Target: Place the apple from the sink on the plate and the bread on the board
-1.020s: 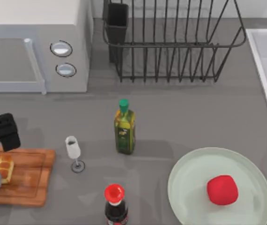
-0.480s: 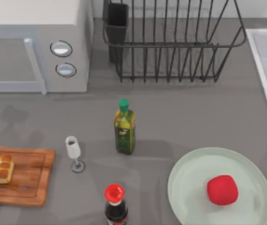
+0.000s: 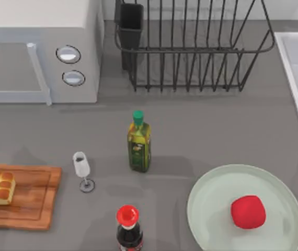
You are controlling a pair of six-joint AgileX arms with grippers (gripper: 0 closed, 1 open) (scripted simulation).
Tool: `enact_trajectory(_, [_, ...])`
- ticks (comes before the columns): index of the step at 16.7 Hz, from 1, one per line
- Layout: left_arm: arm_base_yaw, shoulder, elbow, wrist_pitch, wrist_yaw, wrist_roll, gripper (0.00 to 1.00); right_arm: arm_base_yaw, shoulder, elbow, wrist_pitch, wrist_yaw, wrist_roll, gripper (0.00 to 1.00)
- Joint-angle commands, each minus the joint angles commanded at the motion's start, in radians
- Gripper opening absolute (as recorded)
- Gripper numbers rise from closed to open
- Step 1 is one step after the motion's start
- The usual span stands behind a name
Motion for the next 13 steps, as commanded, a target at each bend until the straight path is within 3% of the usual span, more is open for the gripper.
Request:
enact_trajectory(6, [-0.004, -0.228, -0.167, 0.04, 0.036, -0.555, 1.0, 0.0, 0.0, 0.0, 0.0, 0.0, 0.0, 1.0])
enact_trajectory(9, [0.002, -0.289, -0.224, 0.045, 0.039, -0.695, 1.0, 0.0, 0.0, 0.0, 0.0, 0.0, 0.0, 1.0])
enact_trajectory(13, [0.005, -0.308, -0.245, 0.046, 0.039, -0.738, 1.0, 0.0, 0.0, 0.0, 0.0, 0.0, 0.0, 1.0])
